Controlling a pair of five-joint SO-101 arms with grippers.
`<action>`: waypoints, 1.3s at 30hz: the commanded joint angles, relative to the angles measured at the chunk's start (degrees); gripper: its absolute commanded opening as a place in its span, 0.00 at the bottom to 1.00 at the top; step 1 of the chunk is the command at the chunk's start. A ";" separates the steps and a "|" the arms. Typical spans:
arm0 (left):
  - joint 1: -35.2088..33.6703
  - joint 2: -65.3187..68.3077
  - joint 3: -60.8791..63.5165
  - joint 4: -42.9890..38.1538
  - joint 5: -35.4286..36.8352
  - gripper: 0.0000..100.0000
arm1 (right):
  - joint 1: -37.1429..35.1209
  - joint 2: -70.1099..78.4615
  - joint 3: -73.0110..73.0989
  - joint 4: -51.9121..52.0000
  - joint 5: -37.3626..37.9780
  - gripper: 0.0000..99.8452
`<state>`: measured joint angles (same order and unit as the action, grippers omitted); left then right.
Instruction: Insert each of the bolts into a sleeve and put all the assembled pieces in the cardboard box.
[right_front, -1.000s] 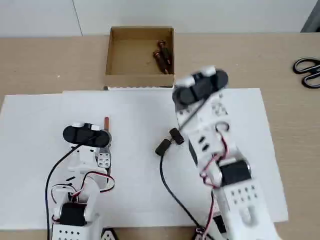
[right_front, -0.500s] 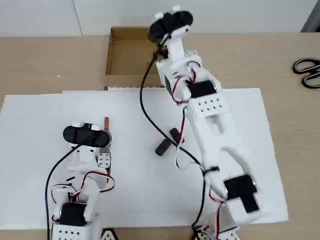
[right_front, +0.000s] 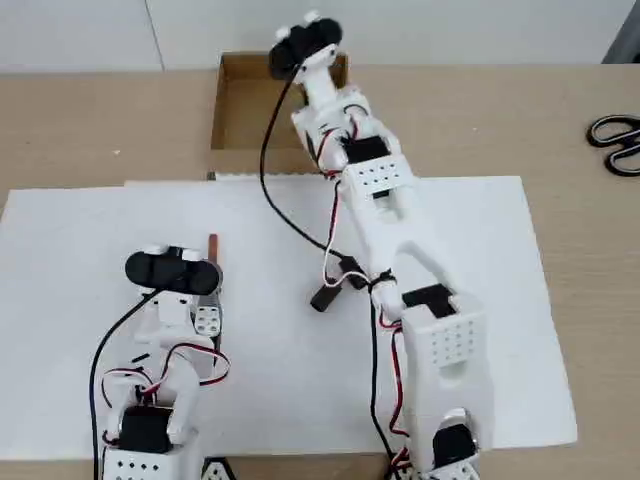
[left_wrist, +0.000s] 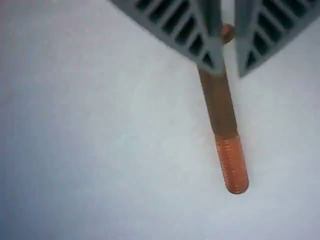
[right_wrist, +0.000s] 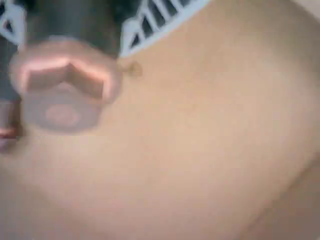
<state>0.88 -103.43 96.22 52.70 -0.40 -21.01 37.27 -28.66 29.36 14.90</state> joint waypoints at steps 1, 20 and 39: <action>-0.18 -0.62 -0.22 -1.41 0.18 0.01 | -1.36 1.80 -6.77 -1.89 6.42 0.01; -0.18 -0.62 -0.22 -1.41 0.18 0.01 | -2.15 3.56 -13.80 5.67 12.75 0.15; -0.18 -0.62 -0.22 -1.41 0.18 0.01 | -1.27 -11.38 -14.86 51.56 12.40 0.00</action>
<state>0.88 -103.43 96.22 52.70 -0.40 -22.95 31.65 -40.35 73.67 27.47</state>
